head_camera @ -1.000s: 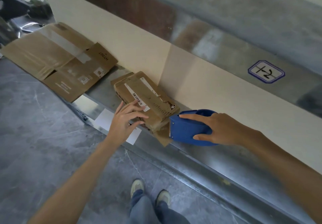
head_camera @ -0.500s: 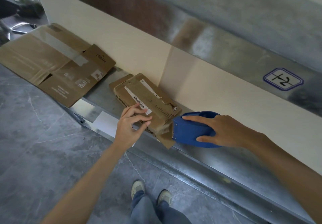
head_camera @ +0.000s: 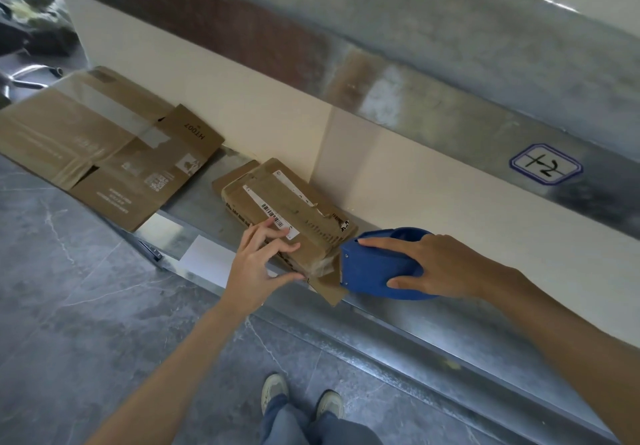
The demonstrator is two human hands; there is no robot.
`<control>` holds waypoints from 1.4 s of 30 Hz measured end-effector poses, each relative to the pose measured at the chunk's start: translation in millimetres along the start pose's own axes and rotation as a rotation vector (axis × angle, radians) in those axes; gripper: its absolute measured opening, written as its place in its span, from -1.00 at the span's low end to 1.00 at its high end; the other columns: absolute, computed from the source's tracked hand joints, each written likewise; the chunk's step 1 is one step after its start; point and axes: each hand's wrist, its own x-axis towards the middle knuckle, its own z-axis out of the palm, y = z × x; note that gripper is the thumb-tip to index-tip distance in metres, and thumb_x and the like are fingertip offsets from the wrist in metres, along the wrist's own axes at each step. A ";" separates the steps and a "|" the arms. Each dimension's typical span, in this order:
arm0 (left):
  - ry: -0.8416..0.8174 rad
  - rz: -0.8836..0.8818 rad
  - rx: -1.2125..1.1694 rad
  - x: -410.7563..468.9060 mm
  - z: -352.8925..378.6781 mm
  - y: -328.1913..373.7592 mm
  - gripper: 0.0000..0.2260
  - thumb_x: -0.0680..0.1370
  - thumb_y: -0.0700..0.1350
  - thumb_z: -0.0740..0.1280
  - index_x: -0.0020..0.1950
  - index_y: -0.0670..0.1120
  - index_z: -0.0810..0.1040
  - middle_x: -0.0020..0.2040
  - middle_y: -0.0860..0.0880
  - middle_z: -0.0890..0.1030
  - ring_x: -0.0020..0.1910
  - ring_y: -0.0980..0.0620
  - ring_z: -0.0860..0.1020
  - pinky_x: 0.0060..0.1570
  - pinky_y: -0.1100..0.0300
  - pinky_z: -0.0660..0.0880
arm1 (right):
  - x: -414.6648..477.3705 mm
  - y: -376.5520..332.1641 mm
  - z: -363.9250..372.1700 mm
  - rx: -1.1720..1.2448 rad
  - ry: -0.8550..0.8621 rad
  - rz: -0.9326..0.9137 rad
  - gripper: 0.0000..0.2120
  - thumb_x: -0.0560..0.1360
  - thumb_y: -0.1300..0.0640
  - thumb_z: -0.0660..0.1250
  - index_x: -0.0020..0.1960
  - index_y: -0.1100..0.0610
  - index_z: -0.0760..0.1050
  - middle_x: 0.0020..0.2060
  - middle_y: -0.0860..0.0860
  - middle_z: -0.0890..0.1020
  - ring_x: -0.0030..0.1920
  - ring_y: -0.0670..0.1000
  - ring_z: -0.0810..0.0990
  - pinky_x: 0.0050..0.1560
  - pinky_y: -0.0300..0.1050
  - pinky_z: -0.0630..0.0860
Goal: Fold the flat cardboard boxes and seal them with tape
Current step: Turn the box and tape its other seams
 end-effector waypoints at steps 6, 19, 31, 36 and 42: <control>0.036 0.038 0.028 -1.0 4.1 -8.6 -0.64 0.29 -0.13 0.61 0.05 -0.06 0.69 0.18 0.07 0.57 0.40 0.05 0.35 0.38 0.32 0.22 | -2.6 2.3 2.4 0.021 -0.004 0.006 -0.31 0.55 -0.29 0.23 0.37 -0.62 -0.23 -0.10 -0.11 0.59 -0.30 -0.19 0.39 -0.20 -0.21 0.33; -0.057 0.040 0.157 -15.7 4.9 16.2 -0.53 0.39 0.12 0.49 0.21 -0.02 0.48 0.46 0.01 0.36 0.59 -0.05 0.08 0.47 -0.14 0.26 | -3.6 -8.4 -8.1 -0.107 0.064 -0.097 -0.23 0.58 -0.14 0.32 0.47 -0.42 -0.21 -0.52 -0.17 0.33 -0.34 -0.34 0.44 -0.37 -0.26 0.21; 0.224 -0.203 0.236 -16.4 47.3 61.6 -0.44 0.35 -0.13 0.61 0.31 -0.09 0.54 0.36 -0.09 0.48 0.53 -0.18 0.20 0.42 -0.17 0.31 | 1.5 -8.5 -16.8 -0.259 0.072 -0.286 -0.41 0.65 -0.18 0.15 0.47 -0.43 -0.19 -0.51 -0.09 0.21 -0.51 -0.08 0.20 -0.44 -0.24 0.09; 0.174 -0.186 0.259 -24.9 33.3 53.8 -0.42 0.32 -0.13 0.62 0.31 -0.08 0.56 0.37 -0.02 0.49 0.51 -0.10 0.25 0.36 0.00 0.40 | 4.1 -13.1 -16.1 -0.238 0.032 -0.352 -0.47 0.66 -0.16 0.11 0.50 -0.43 -0.10 -0.49 -0.06 0.27 -0.49 -0.06 0.25 -0.41 -0.20 0.17; 0.118 -0.125 0.114 -41.4 1.4 21.8 -0.45 0.39 -0.19 0.57 0.35 -0.03 0.52 0.41 0.09 0.43 0.58 0.02 0.13 0.46 0.00 0.28 | 17.1 -42.1 -15.7 -0.191 -0.036 -0.408 -0.50 0.65 -0.17 0.14 0.54 -0.36 0.06 -0.45 -0.09 0.31 -0.49 -0.08 0.28 -0.25 -0.06 0.41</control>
